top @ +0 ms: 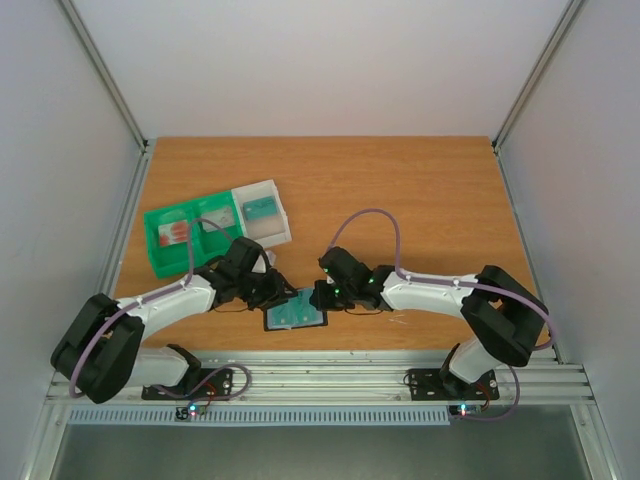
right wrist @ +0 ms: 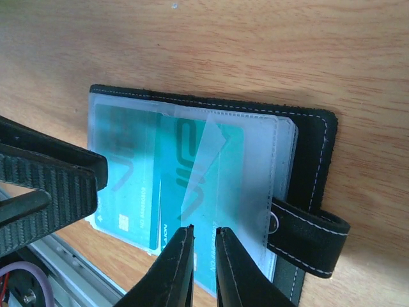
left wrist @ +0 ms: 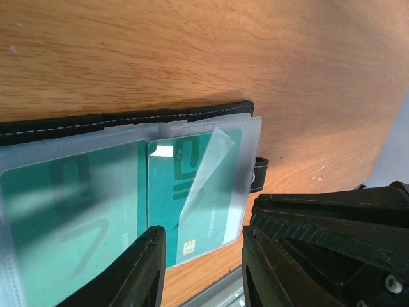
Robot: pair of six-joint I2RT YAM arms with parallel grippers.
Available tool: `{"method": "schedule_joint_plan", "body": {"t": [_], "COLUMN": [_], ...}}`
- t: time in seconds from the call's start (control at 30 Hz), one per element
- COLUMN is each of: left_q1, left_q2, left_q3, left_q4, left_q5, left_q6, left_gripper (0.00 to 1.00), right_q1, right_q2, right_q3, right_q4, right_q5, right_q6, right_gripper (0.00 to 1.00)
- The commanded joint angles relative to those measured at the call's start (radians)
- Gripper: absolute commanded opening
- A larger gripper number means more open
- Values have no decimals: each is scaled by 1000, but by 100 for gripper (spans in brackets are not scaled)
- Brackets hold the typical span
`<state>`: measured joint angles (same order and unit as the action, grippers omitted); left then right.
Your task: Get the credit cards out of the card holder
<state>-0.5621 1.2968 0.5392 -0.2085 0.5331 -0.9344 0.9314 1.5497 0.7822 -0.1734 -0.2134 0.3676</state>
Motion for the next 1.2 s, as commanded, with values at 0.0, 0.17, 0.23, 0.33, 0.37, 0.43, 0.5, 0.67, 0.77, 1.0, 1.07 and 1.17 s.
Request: {"method": "schedule_joint_plan", "body": {"t": [0.0, 0.17, 0.23, 0.33, 0.37, 0.43, 0.5, 0.67, 0.77, 1.0, 1.07, 1.17], "left_q1": [4, 4, 4, 4, 4, 4, 4, 4, 4, 4, 5, 4], "left_q2": [19, 42, 49, 62, 67, 78, 94, 124, 142, 124, 116, 103], "left_q3": [-19, -36, -45, -58, -59, -56, -53, -67, -72, -74, -75, -77], "left_q4": [39, 59, 80, 111, 116, 119, 125, 196, 241, 256, 258, 270], "left_q5": [-22, -27, -24, -20, -19, -22, -21, 0, 8, 10, 13, 22], "left_q6": [16, 17, 15, 3, 2, 4, 6, -18, -29, -34, -35, -36], "left_gripper": [34, 34, 34, 34, 34, 34, 34, 31, 28, 10, 4, 1], "right_q1": [6, 6, 6, 6, 6, 6, 5, 6, 6, 6, 5, 6], "right_q2": [25, 57, 72, 84, 87, 96, 104, 115, 115, 113, 114, 112], "right_q3": [27, 22, 19, 13, 12, 7, -2, -18, -24, -26, -25, -29], "right_q4": [2, 4, 6, 3, 2, 3, 15, 29, 34, 32, 35, 41], "right_q5": [13, 12, 10, 11, 11, 10, 1, -3, -3, -2, -1, 1], "right_q6": [-21, -25, -23, -20, -19, -16, -14, -6, -5, -6, -6, -5], "right_gripper": [12, 12, 11, 10, 9, 9, 8, 8, 8, 8, 8, 8]}}
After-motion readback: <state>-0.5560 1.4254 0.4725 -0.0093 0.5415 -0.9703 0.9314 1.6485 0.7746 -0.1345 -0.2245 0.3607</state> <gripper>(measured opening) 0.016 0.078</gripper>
